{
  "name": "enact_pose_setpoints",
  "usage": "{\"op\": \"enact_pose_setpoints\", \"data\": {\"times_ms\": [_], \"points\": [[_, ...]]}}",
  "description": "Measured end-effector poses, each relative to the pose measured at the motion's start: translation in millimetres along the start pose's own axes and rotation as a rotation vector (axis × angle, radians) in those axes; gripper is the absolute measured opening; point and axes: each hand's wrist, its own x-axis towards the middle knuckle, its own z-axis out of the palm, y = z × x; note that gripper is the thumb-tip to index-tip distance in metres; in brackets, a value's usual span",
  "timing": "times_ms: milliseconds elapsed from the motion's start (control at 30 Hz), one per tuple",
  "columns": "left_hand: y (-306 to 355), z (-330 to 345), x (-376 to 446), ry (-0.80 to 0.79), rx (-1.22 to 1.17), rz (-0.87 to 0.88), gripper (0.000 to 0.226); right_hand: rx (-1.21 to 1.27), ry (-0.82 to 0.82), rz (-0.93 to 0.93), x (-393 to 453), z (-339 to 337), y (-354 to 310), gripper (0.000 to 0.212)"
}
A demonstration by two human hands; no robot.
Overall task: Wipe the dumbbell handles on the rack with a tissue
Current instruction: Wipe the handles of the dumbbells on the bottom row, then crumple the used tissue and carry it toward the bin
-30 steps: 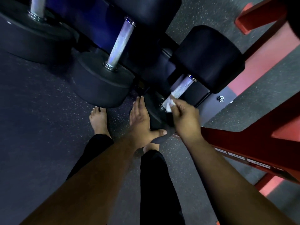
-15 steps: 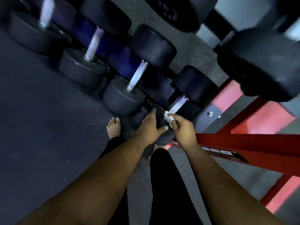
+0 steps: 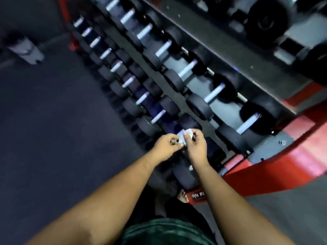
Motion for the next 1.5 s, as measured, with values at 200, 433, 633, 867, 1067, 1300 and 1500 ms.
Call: {"op": "enact_pose_setpoints", "data": {"times_ms": [200, 433, 633, 867, 1067, 1300, 1500], "points": [[43.4, -73.8, -62.7, 0.217, 0.040, 0.121, 0.009, -0.010, -0.156, -0.141, -36.8, 27.2, -79.4, 0.019], [33.2, -179.7, -147.1, 0.363, -0.169, 0.168, 0.018, -0.022, -0.310, -0.268, -94.4, 84.6, -126.7, 0.013], [-3.4, -248.1, -230.2, 0.321, -0.307, 0.167, 0.018, 0.129, -0.464, -0.227, -176.2, 176.2, -149.8, 0.025], [-22.4, -326.6, -290.4, 0.529, -0.188, 0.263, 0.009, 0.042, -0.504, -0.321, -236.6, 249.5, -175.5, 0.020], [-27.5, -364.3, -306.5, 0.618, -0.164, 0.284, 0.024, 0.085, -0.586, -0.406, -252.3, 275.7, -204.6, 0.050], [-28.3, -388.9, -298.6, 0.657, -0.229, 0.242, 0.046, -0.095, -0.659, -0.576, -236.0, 315.9, -219.7, 0.029], [-17.5, -401.9, -268.0, 0.570, -0.338, 0.269, 0.050, -0.160, -0.678, -0.595, -193.7, 340.3, -227.1, 0.005]]}}
